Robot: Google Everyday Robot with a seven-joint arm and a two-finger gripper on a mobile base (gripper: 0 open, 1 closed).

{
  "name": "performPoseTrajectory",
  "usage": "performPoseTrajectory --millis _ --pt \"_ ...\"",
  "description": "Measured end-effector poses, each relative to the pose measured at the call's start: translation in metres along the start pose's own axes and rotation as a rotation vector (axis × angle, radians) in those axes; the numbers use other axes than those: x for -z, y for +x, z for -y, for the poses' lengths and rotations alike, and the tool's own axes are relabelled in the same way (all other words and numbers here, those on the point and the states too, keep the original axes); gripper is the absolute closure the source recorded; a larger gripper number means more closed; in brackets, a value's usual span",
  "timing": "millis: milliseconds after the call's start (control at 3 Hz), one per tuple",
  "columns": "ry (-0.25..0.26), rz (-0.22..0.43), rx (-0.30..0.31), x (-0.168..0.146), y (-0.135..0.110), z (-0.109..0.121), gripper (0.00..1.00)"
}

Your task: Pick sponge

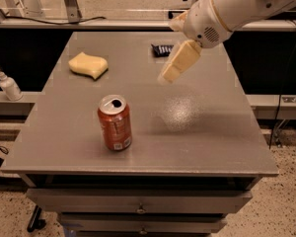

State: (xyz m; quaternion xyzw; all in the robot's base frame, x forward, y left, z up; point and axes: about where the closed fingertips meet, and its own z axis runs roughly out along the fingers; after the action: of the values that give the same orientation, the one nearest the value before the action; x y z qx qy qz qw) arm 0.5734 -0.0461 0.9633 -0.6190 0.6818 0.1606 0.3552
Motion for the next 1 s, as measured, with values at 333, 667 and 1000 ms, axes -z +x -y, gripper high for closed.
performPoseTrajectory --millis 333,667,1000 --pt "-0.018 0.053 0.004 -0.026 -0.007 -0.003 0.0" --pt "-0.042 0.135 -0.001 -0.074 -0.027 0.002 0.0" --pt "-0.049 0.194 -0.015 -0.121 -0.048 0.008 0.0"
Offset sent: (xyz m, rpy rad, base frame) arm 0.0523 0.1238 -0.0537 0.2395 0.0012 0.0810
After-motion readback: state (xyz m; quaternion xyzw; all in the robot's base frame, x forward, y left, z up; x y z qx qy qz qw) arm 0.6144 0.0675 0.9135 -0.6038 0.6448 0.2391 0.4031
